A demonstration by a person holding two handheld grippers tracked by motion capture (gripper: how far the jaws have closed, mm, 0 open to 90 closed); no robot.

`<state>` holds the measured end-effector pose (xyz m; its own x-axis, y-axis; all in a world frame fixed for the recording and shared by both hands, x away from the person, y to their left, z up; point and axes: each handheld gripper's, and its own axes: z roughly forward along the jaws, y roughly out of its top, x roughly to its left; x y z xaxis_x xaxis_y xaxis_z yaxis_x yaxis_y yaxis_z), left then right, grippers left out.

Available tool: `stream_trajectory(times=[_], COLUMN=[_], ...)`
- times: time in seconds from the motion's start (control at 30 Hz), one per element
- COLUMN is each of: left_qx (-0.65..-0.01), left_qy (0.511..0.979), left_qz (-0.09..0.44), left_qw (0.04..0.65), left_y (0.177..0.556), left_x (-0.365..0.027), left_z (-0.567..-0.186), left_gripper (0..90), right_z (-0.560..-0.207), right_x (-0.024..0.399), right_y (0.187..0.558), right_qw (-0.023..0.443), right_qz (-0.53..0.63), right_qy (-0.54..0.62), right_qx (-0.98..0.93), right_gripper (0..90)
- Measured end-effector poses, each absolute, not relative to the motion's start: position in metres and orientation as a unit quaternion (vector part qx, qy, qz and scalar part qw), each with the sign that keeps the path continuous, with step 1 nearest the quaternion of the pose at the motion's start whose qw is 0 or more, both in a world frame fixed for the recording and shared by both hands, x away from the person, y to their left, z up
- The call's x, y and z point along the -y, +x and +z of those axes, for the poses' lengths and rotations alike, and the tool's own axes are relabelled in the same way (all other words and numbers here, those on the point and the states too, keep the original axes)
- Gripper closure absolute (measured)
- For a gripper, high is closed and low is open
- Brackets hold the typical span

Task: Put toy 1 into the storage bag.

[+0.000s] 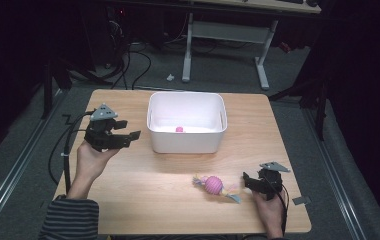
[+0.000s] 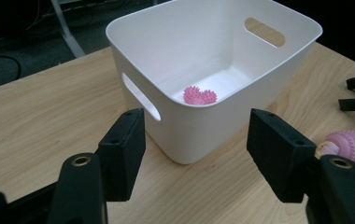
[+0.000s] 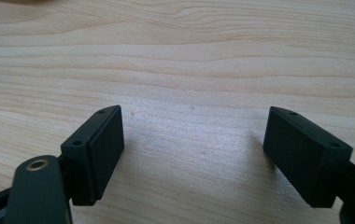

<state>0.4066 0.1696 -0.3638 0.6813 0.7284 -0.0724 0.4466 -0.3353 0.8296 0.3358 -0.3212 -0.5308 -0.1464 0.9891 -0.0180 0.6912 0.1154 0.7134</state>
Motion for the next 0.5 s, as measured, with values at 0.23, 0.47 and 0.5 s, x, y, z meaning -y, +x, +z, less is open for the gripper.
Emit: stream_trajectory(times=[0.23,0.47,0.5], left_qx=[-0.373,-0.378,-0.378], left_qy=[0.796,0.794,0.794], left_qz=[0.153,0.149,0.149], left_qw=[0.451,0.452,0.452], left_y=[0.398,0.392,0.391], left_x=[-0.175,-0.178,-0.179], left_z=[-0.372,-0.38,-0.381], left_gripper=[37.7,37.6,37.6], right_z=[-0.531,-0.531,-0.531], right_x=[0.321,0.321,0.321], right_y=[0.336,0.336,0.336], right_qw=[0.259,0.259,0.259], right_qz=[0.288,0.288,0.288], right_qy=[0.6,0.6,0.6], right_qx=[-0.7,-0.7,-0.7], right_gripper=[20.5,20.5,20.5])
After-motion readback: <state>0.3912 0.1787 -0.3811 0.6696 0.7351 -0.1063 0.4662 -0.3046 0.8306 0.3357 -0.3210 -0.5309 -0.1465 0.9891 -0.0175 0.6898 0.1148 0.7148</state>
